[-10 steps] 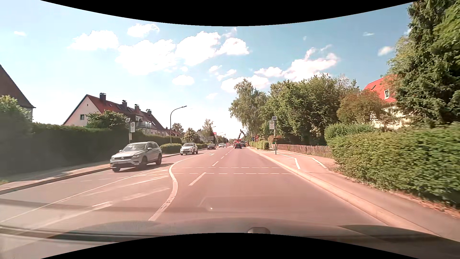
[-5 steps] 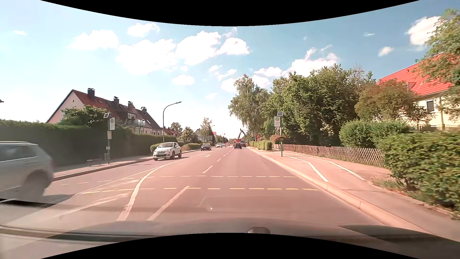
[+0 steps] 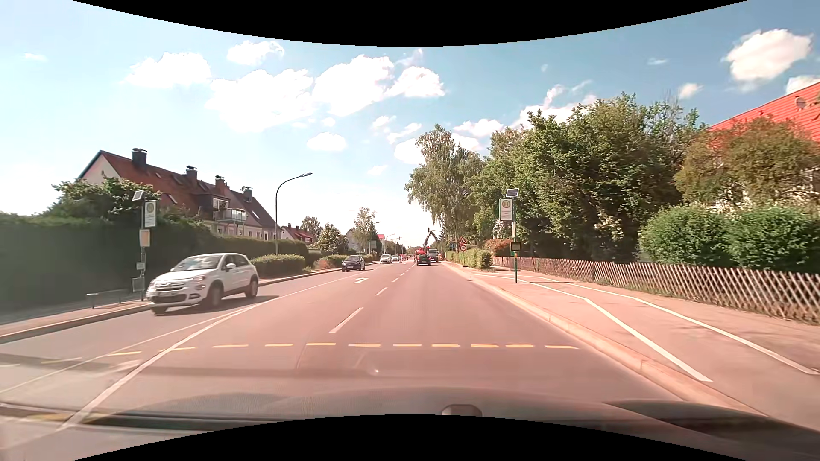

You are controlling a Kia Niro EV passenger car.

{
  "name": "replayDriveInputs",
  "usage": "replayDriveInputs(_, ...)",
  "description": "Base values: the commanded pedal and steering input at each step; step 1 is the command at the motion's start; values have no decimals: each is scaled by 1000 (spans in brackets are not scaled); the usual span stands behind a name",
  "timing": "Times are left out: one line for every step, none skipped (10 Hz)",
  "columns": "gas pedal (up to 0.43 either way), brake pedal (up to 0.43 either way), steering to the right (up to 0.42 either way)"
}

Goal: Follow the waypoints while adhering to traffic rules and regulations

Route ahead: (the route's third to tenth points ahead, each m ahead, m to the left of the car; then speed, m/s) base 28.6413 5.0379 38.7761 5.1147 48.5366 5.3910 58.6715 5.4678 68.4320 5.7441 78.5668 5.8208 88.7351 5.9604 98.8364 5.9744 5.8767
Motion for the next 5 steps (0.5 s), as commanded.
replayDriveInputs(47,0,-1)
replayDriveInputs(47,0,-1)
replayDriveInputs(47,0,-1)
replayDriveInputs(47,0,-2)
replayDriveInputs(47,0,-2)
